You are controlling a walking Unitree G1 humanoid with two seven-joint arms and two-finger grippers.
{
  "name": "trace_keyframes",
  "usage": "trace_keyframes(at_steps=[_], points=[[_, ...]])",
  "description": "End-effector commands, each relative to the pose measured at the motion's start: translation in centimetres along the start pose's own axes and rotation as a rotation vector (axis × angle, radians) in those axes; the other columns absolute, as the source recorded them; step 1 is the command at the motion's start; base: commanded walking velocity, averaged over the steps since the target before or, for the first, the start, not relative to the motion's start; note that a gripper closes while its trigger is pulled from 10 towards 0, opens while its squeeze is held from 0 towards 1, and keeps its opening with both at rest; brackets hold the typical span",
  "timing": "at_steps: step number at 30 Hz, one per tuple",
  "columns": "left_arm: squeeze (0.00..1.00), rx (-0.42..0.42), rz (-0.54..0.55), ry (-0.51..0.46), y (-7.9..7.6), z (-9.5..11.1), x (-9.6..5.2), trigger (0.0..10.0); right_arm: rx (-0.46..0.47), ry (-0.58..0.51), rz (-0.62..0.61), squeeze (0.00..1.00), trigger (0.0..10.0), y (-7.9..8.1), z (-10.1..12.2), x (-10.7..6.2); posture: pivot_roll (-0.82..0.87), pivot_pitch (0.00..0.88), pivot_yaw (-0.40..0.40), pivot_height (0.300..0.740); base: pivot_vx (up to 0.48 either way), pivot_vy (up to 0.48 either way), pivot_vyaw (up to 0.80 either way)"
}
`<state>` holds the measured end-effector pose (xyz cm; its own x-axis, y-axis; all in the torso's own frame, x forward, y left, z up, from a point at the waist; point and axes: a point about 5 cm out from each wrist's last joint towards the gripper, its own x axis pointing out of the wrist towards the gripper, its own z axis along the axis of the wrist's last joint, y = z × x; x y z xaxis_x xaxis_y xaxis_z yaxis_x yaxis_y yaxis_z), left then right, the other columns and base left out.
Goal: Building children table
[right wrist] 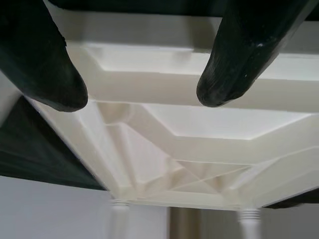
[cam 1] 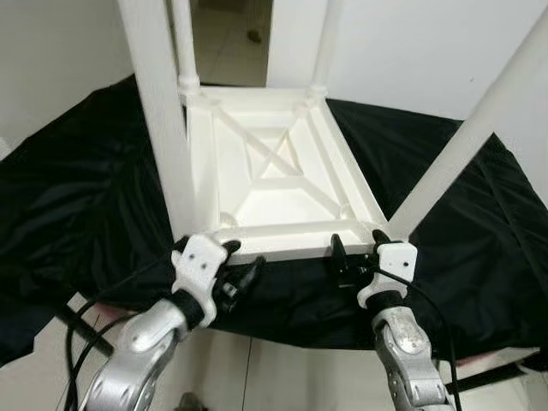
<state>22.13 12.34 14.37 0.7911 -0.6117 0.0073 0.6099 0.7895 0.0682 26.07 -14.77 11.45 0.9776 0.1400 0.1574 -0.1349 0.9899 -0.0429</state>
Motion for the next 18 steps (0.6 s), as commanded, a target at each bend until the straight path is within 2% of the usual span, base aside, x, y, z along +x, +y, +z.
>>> trace_keyframes(at_steps=[1,5,9,11,12,15,18], points=[[0.00,-0.003,-0.013,-0.024,-0.1,0.6,-0.3,10.0,0.008,0.028,-0.005,0.00,10.0,-0.5,-0.6,-0.1,0.14,0.071,-0.078,0.740,0.000,0.000,0.00],[0.00,-0.002,-0.008,0.004,-0.2,0.5,-1.7,10.0,0.006,0.029,0.028,0.00,10.0,-0.3,-0.6,0.6,0.18,0.083,-0.096,0.740,0.000,0.000,0.00],[0.00,0.001,0.012,0.040,-0.4,0.2,-3.6,10.0,0.023,0.034,0.090,0.00,10.0,0.8,-0.7,1.3,0.20,0.093,-0.110,0.740,0.000,0.000,0.00],[0.00,0.001,0.012,0.040,-0.4,0.2,-3.6,10.0,0.023,0.034,0.090,0.00,10.0,0.8,-0.7,1.3,0.20,0.093,-0.110,0.740,0.000,0.000,0.00],[0.00,-0.005,0.022,0.060,-0.4,0.2,-4.7,10.0,0.033,0.044,0.111,0.00,10.0,1.3,-1.0,1.2,0.22,0.102,-0.126,0.740,0.000,0.000,0.00],[0.00,-0.006,0.022,0.067,-0.4,0.3,-5.1,10.0,0.035,0.046,0.116,0.00,10.0,1.4,-1.0,1.2,0.22,0.102,-0.126,0.740,0.000,0.000,0.00],[0.00,-0.013,0.047,0.096,0.1,0.4,-7.0,10.0,0.044,0.049,0.143,0.00,10.0,1.9,-1.1,1.4,0.24,0.107,-0.136,0.740,0.000,0.000,0.00]])
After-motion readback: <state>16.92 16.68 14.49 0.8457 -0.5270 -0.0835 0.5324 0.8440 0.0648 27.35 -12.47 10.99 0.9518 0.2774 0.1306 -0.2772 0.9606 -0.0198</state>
